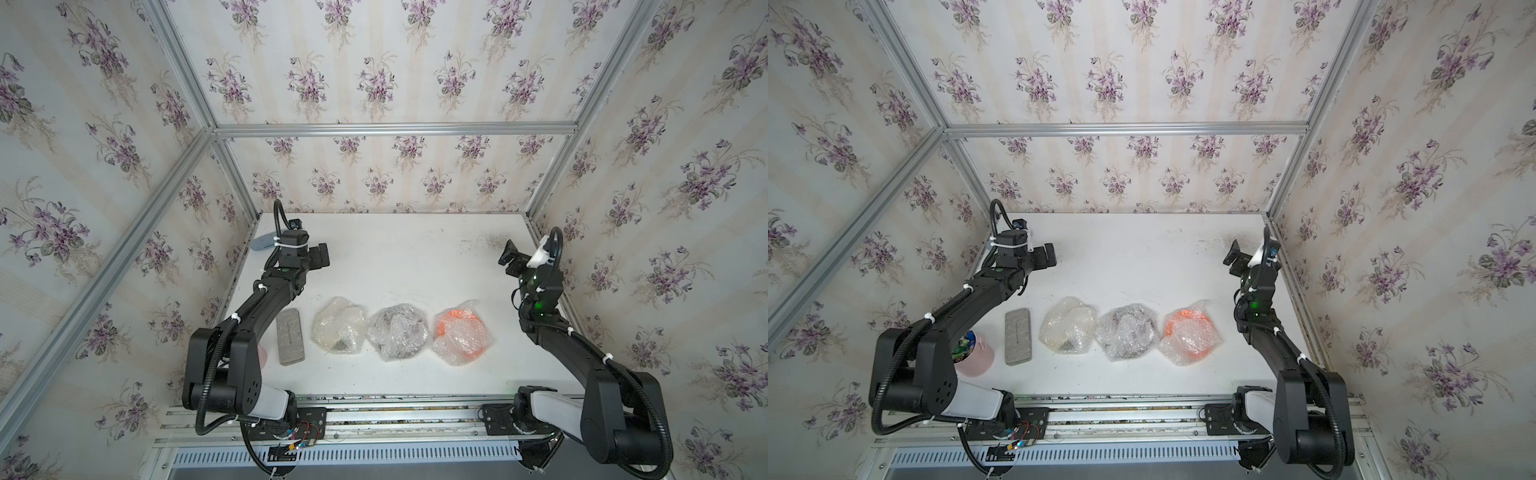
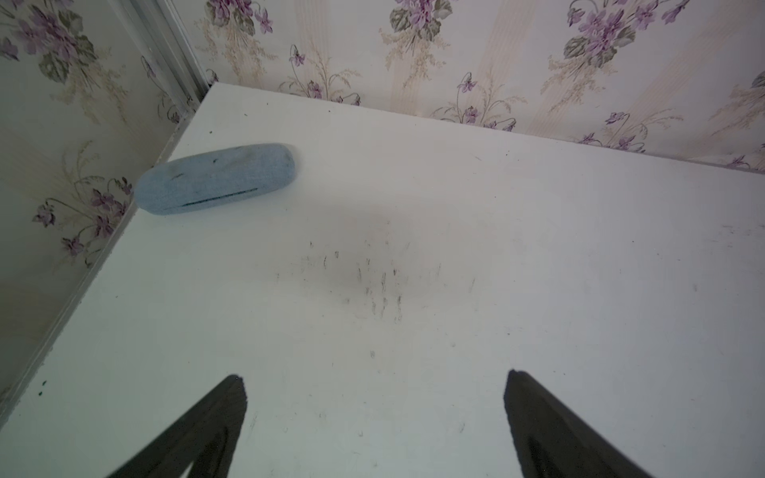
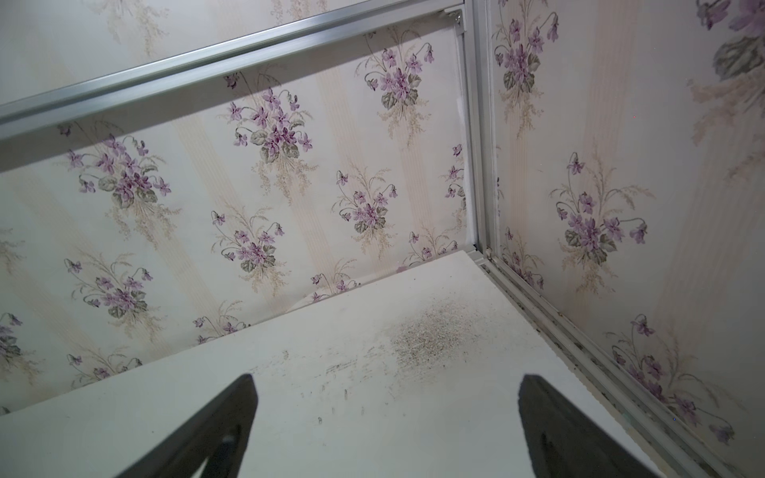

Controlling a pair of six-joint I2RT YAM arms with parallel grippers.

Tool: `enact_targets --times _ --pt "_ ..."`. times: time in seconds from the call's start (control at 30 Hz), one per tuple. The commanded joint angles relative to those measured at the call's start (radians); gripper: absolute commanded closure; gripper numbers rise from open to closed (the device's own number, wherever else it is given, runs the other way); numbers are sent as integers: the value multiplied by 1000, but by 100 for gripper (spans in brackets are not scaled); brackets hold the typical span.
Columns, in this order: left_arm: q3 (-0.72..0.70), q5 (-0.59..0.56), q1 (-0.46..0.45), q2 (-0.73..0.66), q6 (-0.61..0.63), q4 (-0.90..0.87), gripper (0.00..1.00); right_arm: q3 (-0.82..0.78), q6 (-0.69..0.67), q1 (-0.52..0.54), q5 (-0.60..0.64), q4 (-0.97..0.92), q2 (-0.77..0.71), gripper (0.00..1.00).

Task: Unpack dinner plates from bubble wrap
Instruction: Adjust the bubble wrap at the center of the board.

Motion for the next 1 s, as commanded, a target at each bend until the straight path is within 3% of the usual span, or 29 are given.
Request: enact_targets --times 0.0,0.13,0.23,0.43,0.63,0.77,0.97 --pt "59 25 -1 5 -149 -183 1 107 109 -4 -19 -356 -25 0" --pt "134 70 -7 0 -233 -313 1 248 139 -11 -110 -569 -36 0" --pt "124 155 -15 -40 -281 -312 1 338 140 -11 -197 -718 -23 0" --pt "160 331 -94 -86 -203 -411 1 433 152 -11 -373 -949 -53 2" --pt "163 480 -194 -153 -190 -532 1 428 207 -11 -551 -1099 -92 5" --pt "138 529 -275 -214 -227 -583 1 402 234 -4 -645 -1153 -98 6" --pt "84 471 -431 -345 -311 -716 1 400 246 77 -675 -1221 -81 8"
